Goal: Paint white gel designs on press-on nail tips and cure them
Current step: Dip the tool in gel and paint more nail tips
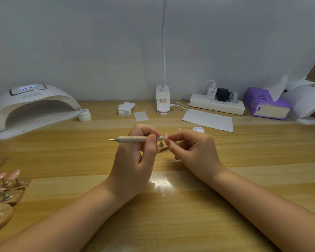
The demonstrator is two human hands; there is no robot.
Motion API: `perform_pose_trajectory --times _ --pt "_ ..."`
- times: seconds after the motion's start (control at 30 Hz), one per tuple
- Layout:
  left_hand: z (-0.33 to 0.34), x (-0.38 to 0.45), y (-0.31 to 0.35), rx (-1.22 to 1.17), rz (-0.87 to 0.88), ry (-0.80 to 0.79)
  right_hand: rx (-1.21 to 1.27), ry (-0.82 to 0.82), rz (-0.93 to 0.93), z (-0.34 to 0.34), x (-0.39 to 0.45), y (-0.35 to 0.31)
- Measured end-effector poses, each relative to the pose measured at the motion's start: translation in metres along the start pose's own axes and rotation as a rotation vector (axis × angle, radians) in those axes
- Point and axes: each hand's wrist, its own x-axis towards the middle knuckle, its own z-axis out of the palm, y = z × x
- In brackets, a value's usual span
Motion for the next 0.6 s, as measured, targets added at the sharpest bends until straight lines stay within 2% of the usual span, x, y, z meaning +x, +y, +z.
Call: perform_pose_trajectory --times 0.6 --pt "0.0005 -0.0003 -0.0022 0.015 0.004 -0.018 0.007 -0.001 -0.016 0.0 -0.0008 0.0005"
